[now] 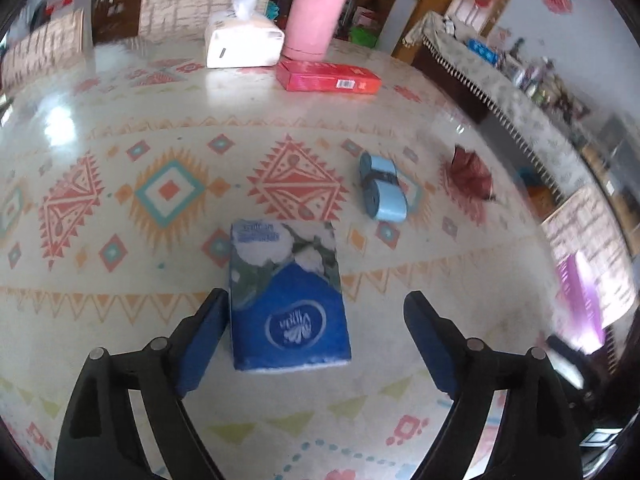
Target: Collect trash
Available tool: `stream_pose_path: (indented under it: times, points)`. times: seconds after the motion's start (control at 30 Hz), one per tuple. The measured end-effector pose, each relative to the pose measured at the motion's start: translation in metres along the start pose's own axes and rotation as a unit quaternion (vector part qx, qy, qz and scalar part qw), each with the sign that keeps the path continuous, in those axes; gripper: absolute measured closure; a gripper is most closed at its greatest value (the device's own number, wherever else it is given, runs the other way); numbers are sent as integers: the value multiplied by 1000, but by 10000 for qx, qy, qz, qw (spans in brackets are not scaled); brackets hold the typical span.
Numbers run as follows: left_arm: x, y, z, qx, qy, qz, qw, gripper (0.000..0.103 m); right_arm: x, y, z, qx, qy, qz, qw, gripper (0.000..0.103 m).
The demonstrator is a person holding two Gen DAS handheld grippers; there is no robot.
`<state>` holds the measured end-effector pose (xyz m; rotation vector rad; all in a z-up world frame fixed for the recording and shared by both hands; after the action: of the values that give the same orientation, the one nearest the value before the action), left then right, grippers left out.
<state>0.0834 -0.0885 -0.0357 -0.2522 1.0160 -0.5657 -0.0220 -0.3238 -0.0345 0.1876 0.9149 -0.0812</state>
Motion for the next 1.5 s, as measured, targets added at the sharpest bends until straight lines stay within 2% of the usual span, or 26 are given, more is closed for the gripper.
stream_pose_path:
  times: [0.03, 0.1, 0.13, 0.17, 0.2, 0.27, 0.3, 0.37, 0.47, 0.63, 0.7, 0.87, 0.93, 1.03, 1.07, 1.13, 1.27, 1.5]
  points:
    - [-1, -1, -2, 18, 12, 55, 10000, 16, 1, 3, -1, -130, 37, -122, 9998, 0]
    - [-4, 0, -4, 23, -4, 193, 9998, 25, 6, 12, -2, -478, 110, -510, 9975, 0]
    - [-5, 2, -5, 59, -29, 360, 9993, 48, 8, 16, -3, -630, 154, -682, 9956, 0]
    - [-7, 3, -5, 126, -26, 500, 9987, 52, 11, 21, -2, -794, 205, -820, 9933, 5]
    - [-7, 4, -5, 118, -28, 454, 9989, 52, 12, 27, 1, -906, 205, -847, 9921, 17]
    - [-8, 6, -4, 75, -10, 364, 9993, 52, 17, 37, 13, -1010, 260, -837, 9910, 33]
    - [-9, 9, -4, 51, -12, 336, 9994, 52, 19, 43, 21, -1019, 270, -813, 9911, 39]
    - [-11, 13, -3, -10, -33, 298, 9996, 52, 20, 57, 41, -1079, 184, -730, 9913, 45]
    - [-12, 15, -2, -88, -44, 187, 9998, 52, 30, 83, 72, -1180, 107, -638, 9909, 45]
    - [-13, 15, -2, -163, -60, 77, 9998, 52, 74, 120, 110, -1264, 263, -755, 9888, 46]
    - [-13, 15, -2, -172, -68, 84, 9998, 52, 87, 132, 118, -1250, 308, -709, 9891, 50]
    - [-14, 14, -2, -241, -86, 69, 9996, 50, 109, 155, 134, -1225, 379, -623, 9898, 51]
    - [-14, 16, -2, -298, -96, 15, 9995, 50, 119, 159, 135, -1202, 494, -630, 9895, 52]
    - [-16, 16, -3, -356, -105, -33, 9993, 50, 125, 160, 131, -1149, 576, -536, 9903, 60]
    - [-16, 16, -3, -364, -110, -34, 9993, 50, 124, 160, 130, -1161, 565, -503, 9904, 68]
    - [-15, 16, -3, -345, -112, -10, 9993, 50, 119, 160, 127, -1202, 565, -522, 9898, 73]
    - [-15, 16, -3, -327, -127, 8, 9994, 50, 110, 154, 116, -1315, 529, -579, 9882, 74]
    - [-14, 16, -3, -307, -133, 29, 9994, 49, 91, 126, 98, -1158, 554, -563, 9901, 74]
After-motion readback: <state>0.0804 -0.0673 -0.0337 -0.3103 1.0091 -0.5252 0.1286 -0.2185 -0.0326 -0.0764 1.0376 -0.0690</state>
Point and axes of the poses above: each gripper's, at about its wrist camera, not at the fingertips, and x roughly the way its jaws point, y to its left, z to its top, the point moved 6 cm from there along x, roughly the way its jaws point, and after that the axes turned 15 degrees about -z, right-handed, at the moved point
